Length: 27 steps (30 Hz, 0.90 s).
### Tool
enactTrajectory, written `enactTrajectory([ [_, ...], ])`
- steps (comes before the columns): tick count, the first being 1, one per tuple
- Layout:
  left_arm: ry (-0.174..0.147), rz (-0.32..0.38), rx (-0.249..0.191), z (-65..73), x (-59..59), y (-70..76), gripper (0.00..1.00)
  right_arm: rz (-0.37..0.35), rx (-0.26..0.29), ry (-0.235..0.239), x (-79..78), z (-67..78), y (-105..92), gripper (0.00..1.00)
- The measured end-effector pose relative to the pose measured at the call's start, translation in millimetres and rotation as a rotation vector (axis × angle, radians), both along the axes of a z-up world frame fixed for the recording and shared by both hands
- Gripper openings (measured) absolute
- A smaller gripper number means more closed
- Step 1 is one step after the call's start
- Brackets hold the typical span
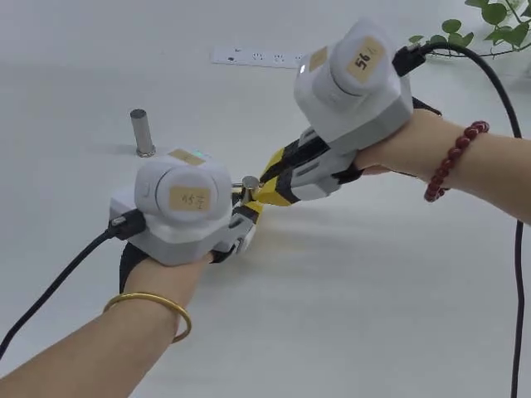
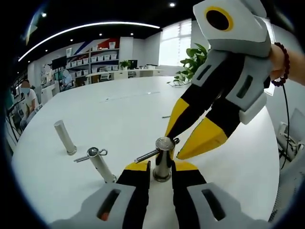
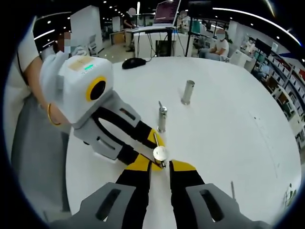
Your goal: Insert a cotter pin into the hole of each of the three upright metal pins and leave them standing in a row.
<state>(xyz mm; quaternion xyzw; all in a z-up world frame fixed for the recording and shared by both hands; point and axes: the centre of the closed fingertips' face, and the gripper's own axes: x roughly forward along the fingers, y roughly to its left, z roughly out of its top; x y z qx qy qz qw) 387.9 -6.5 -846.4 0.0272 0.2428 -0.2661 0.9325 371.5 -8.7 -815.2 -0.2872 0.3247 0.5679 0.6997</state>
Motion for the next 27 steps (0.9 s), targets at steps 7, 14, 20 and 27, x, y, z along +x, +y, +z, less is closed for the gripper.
enactTrajectory([
  [7, 0.040, 0.007, -0.010, -2.8, -5.3, 5.7, 0.23, 0.010, 0.030, -0.012, 0.2, -1.8, 6.8, 0.19],
  [14, 0.047, -0.002, -0.004, -0.3, -10.1, 11.8, 0.28, 0.022, 0.033, -0.028, 3.4, -7.4, 10.6, 0.17],
  [20, 0.046, -0.010, -0.005, 3.2, -14.7, 15.5, 0.29, 0.013, 0.046, -0.012, 3.5, -7.8, 11.6, 0.15],
  [27, 0.030, -0.033, -0.012, 12.8, -21.9, 18.4, 0.32, -0.020, 0.071, 0.018, 4.6, -7.0, 11.7, 0.14],
])
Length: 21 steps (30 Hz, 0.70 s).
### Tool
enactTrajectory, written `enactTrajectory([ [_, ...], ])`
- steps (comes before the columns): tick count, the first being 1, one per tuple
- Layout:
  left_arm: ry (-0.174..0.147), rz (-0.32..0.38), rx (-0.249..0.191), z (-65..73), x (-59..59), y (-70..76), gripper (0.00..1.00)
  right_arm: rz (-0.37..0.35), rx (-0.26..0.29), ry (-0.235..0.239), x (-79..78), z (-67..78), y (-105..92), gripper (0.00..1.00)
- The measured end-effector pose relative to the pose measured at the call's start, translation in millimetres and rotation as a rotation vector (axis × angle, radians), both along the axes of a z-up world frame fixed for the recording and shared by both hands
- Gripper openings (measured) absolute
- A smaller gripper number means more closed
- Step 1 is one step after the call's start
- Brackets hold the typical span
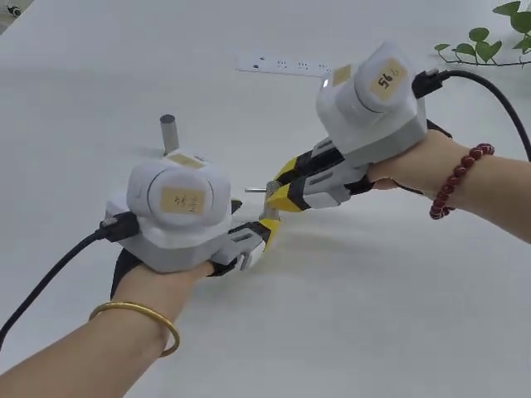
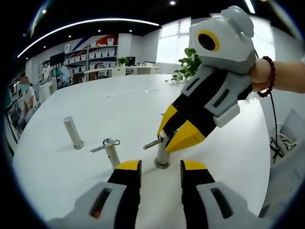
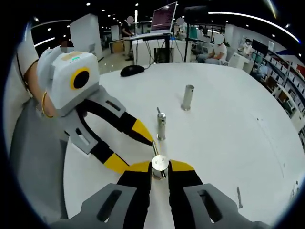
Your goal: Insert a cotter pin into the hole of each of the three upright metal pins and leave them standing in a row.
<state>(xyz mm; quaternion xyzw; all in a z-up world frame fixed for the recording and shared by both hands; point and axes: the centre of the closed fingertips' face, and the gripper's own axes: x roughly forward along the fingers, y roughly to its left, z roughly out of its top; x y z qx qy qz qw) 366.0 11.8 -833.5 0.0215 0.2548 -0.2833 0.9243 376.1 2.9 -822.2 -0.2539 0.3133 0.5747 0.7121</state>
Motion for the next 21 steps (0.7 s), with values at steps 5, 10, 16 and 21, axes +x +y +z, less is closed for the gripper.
enactTrajectory([
  [5, -0.014, -0.004, -0.019, 9.1, -3.1, 5.2, 0.34, 0.016, -0.016, -0.009, 3.7, 1.1, 0.1, 0.14],
  [10, -0.031, -0.010, -0.038, 18.8, -8.1, 9.0, 0.36, 0.016, -0.023, -0.016, 11.9, 3.3, 0.3, 0.14],
  [16, -0.042, -0.017, -0.052, 26.5, -16.0, 12.6, 0.39, 0.012, -0.031, -0.016, 15.8, 2.7, -2.2, 0.14],
  [21, -0.052, -0.030, -0.046, 28.4, -23.0, 15.9, 0.42, 0.007, -0.034, -0.013, 20.5, 1.2, -4.0, 0.14],
])
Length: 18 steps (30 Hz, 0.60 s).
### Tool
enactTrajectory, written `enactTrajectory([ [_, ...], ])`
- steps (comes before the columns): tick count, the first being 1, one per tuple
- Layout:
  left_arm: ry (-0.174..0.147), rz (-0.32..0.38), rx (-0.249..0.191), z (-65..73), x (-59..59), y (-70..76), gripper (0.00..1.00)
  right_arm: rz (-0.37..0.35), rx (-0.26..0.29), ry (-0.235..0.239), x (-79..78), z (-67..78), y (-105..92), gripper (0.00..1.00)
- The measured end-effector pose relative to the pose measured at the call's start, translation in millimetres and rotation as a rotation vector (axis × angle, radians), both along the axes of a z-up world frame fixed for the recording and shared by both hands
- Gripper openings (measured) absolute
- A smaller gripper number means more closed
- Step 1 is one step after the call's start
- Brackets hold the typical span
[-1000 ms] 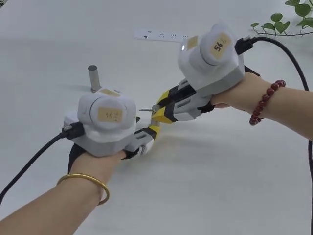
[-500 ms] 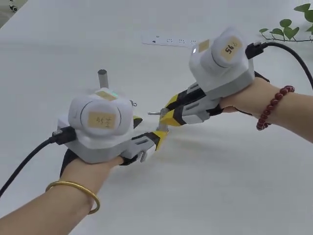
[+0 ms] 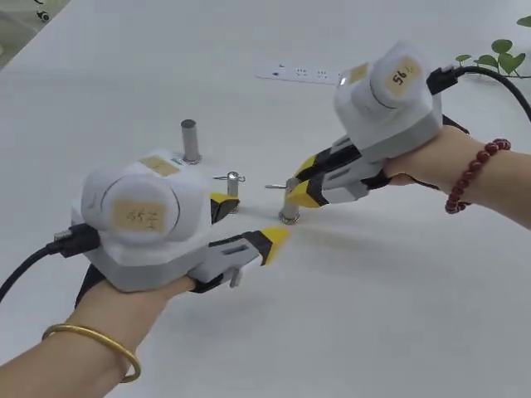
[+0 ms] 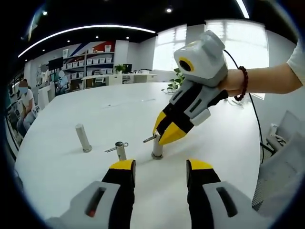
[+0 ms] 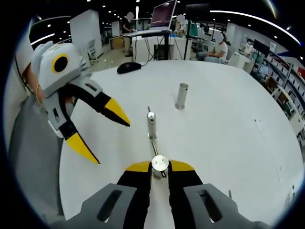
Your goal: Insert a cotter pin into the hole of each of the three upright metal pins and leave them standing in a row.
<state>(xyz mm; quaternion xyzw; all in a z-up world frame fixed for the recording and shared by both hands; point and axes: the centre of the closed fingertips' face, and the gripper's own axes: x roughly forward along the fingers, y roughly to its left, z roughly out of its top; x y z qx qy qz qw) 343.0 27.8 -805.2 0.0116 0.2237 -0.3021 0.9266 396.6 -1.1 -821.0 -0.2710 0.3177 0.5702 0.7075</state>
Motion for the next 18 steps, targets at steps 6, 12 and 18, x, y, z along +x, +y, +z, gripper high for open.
enactTrajectory([
  [6, -0.001, 0.003, -0.007, 3.2, -5.5, 4.9, 0.46, 0.003, 0.003, 0.011, 1.7, 0.4, -1.1, 0.14],
  [12, -0.022, -0.008, -0.005, 8.5, -10.5, 7.1, 0.50, -0.002, 0.016, 0.027, 1.6, 0.3, -2.6, 0.14],
  [18, -0.026, -0.007, -0.016, 11.8, -14.1, 8.1, 0.55, -0.004, 0.028, 0.048, -0.8, -0.2, -3.5, 0.15],
])
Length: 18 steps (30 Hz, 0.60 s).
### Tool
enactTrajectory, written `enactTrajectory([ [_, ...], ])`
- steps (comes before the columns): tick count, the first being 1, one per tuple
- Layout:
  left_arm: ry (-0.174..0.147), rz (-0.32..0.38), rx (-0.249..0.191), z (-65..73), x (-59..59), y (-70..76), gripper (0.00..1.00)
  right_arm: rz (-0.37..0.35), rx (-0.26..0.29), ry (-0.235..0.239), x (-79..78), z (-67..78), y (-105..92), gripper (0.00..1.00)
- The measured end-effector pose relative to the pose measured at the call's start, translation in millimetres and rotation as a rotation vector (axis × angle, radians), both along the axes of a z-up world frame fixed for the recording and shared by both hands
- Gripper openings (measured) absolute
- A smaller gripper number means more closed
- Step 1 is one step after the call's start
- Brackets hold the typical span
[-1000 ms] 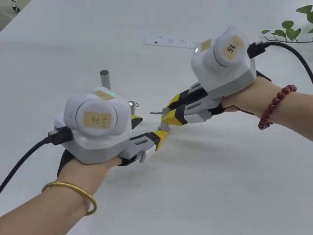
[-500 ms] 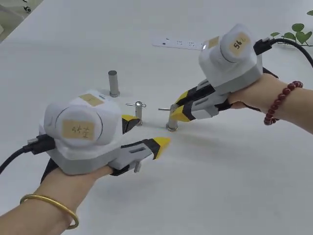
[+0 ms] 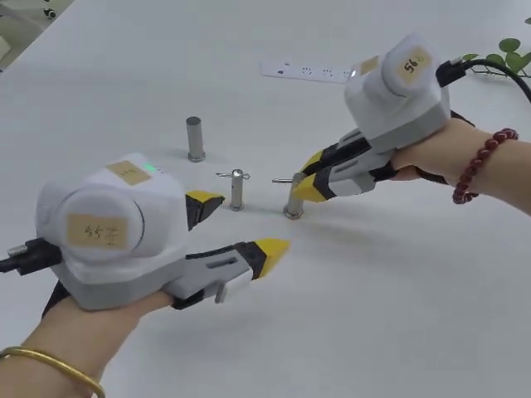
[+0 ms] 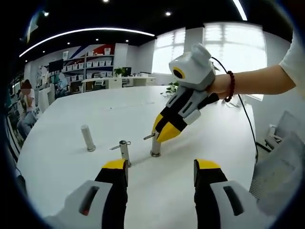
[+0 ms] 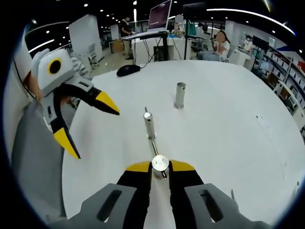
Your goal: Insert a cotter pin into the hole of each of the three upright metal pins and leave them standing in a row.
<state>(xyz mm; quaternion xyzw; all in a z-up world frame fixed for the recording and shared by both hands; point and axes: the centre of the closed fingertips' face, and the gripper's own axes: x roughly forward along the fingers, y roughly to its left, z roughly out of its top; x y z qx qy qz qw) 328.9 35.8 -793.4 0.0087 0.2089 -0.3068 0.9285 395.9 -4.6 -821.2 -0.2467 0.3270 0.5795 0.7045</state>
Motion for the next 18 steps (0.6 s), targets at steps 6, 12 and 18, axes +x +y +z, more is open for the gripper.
enactTrajectory([
  [6, -0.025, -0.018, 0.007, 5.2, -2.0, -1.4, 0.61, -0.039, 0.022, 0.044, -3.8, -3.1, -1.4, 0.20],
  [12, -0.042, -0.029, 0.014, 9.2, -5.0, -2.4, 0.67, -0.083, 0.080, 0.061, -2.3, 11.2, -5.1, 0.28],
  [18, -0.046, -0.017, -0.010, 14.6, -8.2, -0.7, 0.73, -0.112, 0.112, 0.053, 3.2, 25.9, -19.7, 0.35],
])
